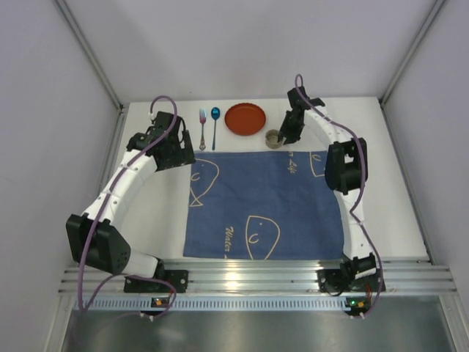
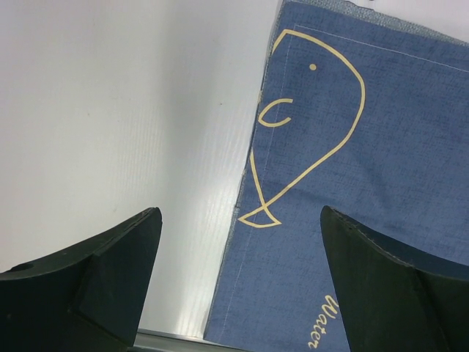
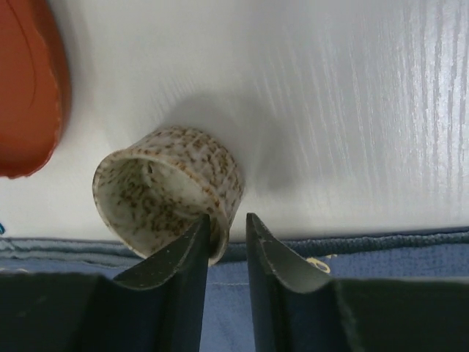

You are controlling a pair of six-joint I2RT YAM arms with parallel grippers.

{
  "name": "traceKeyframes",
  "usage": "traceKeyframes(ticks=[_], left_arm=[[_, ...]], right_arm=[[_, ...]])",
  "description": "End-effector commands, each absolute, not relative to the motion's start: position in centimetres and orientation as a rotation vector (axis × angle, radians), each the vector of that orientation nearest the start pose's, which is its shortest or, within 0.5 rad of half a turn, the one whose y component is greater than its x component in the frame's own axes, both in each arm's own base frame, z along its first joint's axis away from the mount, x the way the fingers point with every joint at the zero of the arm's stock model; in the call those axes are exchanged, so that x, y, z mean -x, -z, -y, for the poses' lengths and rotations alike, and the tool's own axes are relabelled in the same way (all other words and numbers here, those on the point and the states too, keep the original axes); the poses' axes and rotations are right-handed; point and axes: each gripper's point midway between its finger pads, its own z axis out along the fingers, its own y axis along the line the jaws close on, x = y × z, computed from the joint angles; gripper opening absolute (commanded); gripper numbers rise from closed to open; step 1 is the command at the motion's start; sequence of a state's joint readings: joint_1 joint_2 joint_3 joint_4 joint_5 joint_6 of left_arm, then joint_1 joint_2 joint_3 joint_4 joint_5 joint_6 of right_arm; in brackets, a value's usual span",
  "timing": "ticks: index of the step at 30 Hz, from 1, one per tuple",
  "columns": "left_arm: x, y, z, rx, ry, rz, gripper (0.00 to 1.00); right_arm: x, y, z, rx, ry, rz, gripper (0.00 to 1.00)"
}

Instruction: Set the dinner table for one person

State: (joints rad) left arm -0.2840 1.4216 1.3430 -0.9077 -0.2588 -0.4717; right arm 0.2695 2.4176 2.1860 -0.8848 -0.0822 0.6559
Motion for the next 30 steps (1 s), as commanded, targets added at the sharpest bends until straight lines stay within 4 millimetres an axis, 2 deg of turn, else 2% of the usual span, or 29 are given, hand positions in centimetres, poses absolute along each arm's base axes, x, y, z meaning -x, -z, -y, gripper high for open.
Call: traceKeyframes(ticks=[1,3,4,6,8,9,10,11,12,13,14,16,17,18,19,20,21,22,23,24,25,26,27,28,30], left_arm=[[-33.8,-20.1,7.0,0.297,-0.030,-2.477,0.95],[-34.5,-20.5,6.9,0.288,-0.048,-2.471,0.95],[-34.9,-20.1,7.0,0.279,-0.065,-2.489,0.95],[-36.1,-20.4,6.9,0.287,-0.087,-2.482,0.94],[-37.1,-20.6,7.1,0.290,-0.095,-2.473,0.92],[-38.0,-21.4,7.3,0.304,-0.085,-2.447,0.92],[-38.7,-20.9,7.4,0.308,-0.098,-2.458,0.93],[-39.3,-21.0,7.6,0.306,-0.095,-2.455,0.93],[-40.4,-21.0,7.9,0.308,-0.094,-2.453,0.93],[-40.9,-21.1,7.9,0.313,-0.099,-2.449,0.93],[-41.3,-21.1,8.0,0.316,-0.105,-2.448,0.93],[-42.6,-21.0,8.3,0.325,-0.105,-2.437,0.93],[-43.0,-20.9,8.3,0.327,-0.111,-2.431,0.93],[-43.3,-20.4,8.3,0.327,-0.117,-2.436,0.93],[-43.6,-20.2,8.3,0.331,-0.121,-2.432,0.92],[-43.8,-19.7,8.2,0.334,-0.138,-2.434,0.90],[-44.1,-19.0,8.1,0.331,-0.156,-2.446,0.87],[-44.3,-18.7,8.0,0.334,-0.167,-2.442,0.87],[-44.6,-18.4,8.0,0.335,-0.176,-2.438,0.87],[-44.8,-17.5,7.9,0.322,-0.193,-2.447,0.87],[-45.2,-17.1,8.0,0.316,-0.188,-2.447,0.87],[-45.6,-16.9,8.3,0.309,-0.178,-2.442,0.88],[-46.2,-16.2,8.7,0.300,-0.168,-2.457,0.88],[-46.6,-15.9,9.0,0.294,-0.157,-2.461,0.87],[-47.6,-15.5,9.5,0.291,-0.137,-2.466,0.87]], right_arm=[[-51.7,-4.4,-17.3,-0.503,-0.285,-2.715,0.25],[-51.8,-4.4,-17.1,-0.501,-0.275,-2.713,0.20],[-51.9,-4.6,-17.1,-0.500,-0.276,-2.708,0.13],[-52.2,-5.3,-17.1,-0.498,-0.288,-2.693,0.03],[-52.9,-6.9,-17.3,-0.491,-0.316,-2.654,0.00],[-53.2,-7.7,-17.3,-0.491,-0.327,-2.634,0.00],[-53.5,-8.9,-17.4,-0.484,-0.347,-2.610,0.00],[-54.0,-11.2,-17.2,-0.478,-0.372,-2.558,0.00],[-54.1,-12.5,-17.0,-0.468,-0.384,-2.530,0.00],[-54.3,-13.7,-16.5,-0.472,-0.380,-2.502,0.00],[-54.5,-16.1,-15.4,-0.483,-0.388,-2.450,0.00],[-54.1,-17.4,-13.9,-0.495,-0.383,-2.431,0.00],[-53.7,-19.2,-12.3,-0.516,-0.381,-2.398,0.00],[-53.2,-19.6,-11.6,-0.513,-0.372,-2.400,0.00],[-52.0,-18.5,-10.5,-0.529,-0.341,-2.436,0.00],[-50.9,-19.9,-9.2,-0.545,-0.322,-2.417,0.00],[-49.9,-19.7,-8.1,-0.548,-0.269,-2.425,0.00],[-47.6,-19.0,-7.2,-0.564,-0.235,-2.456,0.00],[-46.5,-18.4,-6.7,-0.568,-0.209,-2.475,0.00],[-45.3,-17.8,-6.3,-0.567,-0.182,-2.494,0.00],[-43.1,-15.2,-5.9,-0.579,-0.147,-2.569,0.00],[-41.9,-15.4,-5.8,-0.577,-0.146,-2.565,0.00],[-40.9,-14.5,-5.7,-0.588,-0.142,-2.586,0.00],[-38.9,-12.2,-5.7,-0.601,-0.128,-2.647,0.00],[-37.9,-11.3,-5.7,-0.621,-0.142,-2.637,0.00]])
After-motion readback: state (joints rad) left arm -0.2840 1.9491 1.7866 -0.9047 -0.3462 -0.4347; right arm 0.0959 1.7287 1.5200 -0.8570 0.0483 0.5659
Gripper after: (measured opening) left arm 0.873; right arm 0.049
